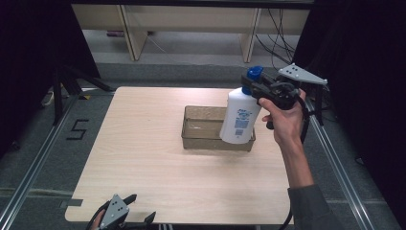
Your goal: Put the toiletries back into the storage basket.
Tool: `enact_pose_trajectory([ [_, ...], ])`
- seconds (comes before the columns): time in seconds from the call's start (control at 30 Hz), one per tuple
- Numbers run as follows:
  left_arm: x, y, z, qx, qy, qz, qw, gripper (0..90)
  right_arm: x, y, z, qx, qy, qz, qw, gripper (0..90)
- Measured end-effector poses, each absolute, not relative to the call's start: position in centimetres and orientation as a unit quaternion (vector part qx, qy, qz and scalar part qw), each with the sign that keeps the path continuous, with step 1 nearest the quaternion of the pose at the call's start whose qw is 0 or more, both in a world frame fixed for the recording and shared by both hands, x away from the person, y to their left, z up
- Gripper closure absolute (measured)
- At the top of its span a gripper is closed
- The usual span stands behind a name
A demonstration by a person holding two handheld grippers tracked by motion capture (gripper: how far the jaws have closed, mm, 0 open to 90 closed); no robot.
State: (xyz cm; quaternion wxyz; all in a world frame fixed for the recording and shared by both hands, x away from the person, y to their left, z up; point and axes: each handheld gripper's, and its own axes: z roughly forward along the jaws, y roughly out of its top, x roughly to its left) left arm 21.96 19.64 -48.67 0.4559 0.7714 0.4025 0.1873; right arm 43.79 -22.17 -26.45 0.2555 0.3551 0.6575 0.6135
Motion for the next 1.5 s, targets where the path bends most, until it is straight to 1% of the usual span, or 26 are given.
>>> enact_pose_trajectory([
  [0.07,21.9,19.6,-48.7,0.769,0.404,0.186,0.459,14.9,44.0,-22.2,-26.5,0.359,0.656,0.614,0.252,61.8],
  [0.33,21.9,19.5,-48.7,0.773,0.4,0.187,0.455,14.9,45.6,-22.1,-27.3,0.368,0.656,0.605,0.262,61.8],
  [0.37,22.0,19.6,-48.6,0.774,0.395,0.198,0.454,14.9,45.9,-22.1,-27.5,0.371,0.656,0.604,0.259,61.8],
  [0.4,22.0,19.6,-48.6,0.774,0.395,0.198,0.454,14.9,45.9,-22.1,-27.5,0.371,0.656,0.604,0.259,61.8],
  [0.47,21.9,19.6,-48.7,0.773,0.401,0.186,0.456,14.9,46.2,-22.1,-27.7,0.372,0.656,0.602,0.262,61.8],
  [0.53,22.0,19.6,-48.6,0.773,0.399,0.192,0.455,14.9,46.5,-22.1,-27.9,0.373,0.655,0.602,0.262,61.8],
  [0.57,21.9,19.4,-48.7,0.772,0.4,0.183,0.459,14.9,46.6,-22.0,-28.0,0.38,0.655,0.599,0.261,61.8],
  [0.7,21.8,19.3,-48.7,0.773,0.398,0.182,0.46,14.9,47.0,-22.1,-28.4,0.382,0.657,0.594,0.265,61.8],
  [0.87,21.8,19.4,-48.6,0.773,0.398,0.182,0.459,14.9,47.3,-22.1,-28.7,0.38,0.661,0.59,0.265,61.8],
  [0.9,21.8,19.4,-48.7,0.772,0.398,0.184,0.459,14.9,47.4,-22.2,-28.8,0.374,0.664,0.587,0.275,61.8],
  [1.5,21.7,19.3,-48.6,0.774,0.397,0.185,0.458,14.9,47.6,-22.4,-31.2,0.389,0.678,0.564,0.265,61.8],
])
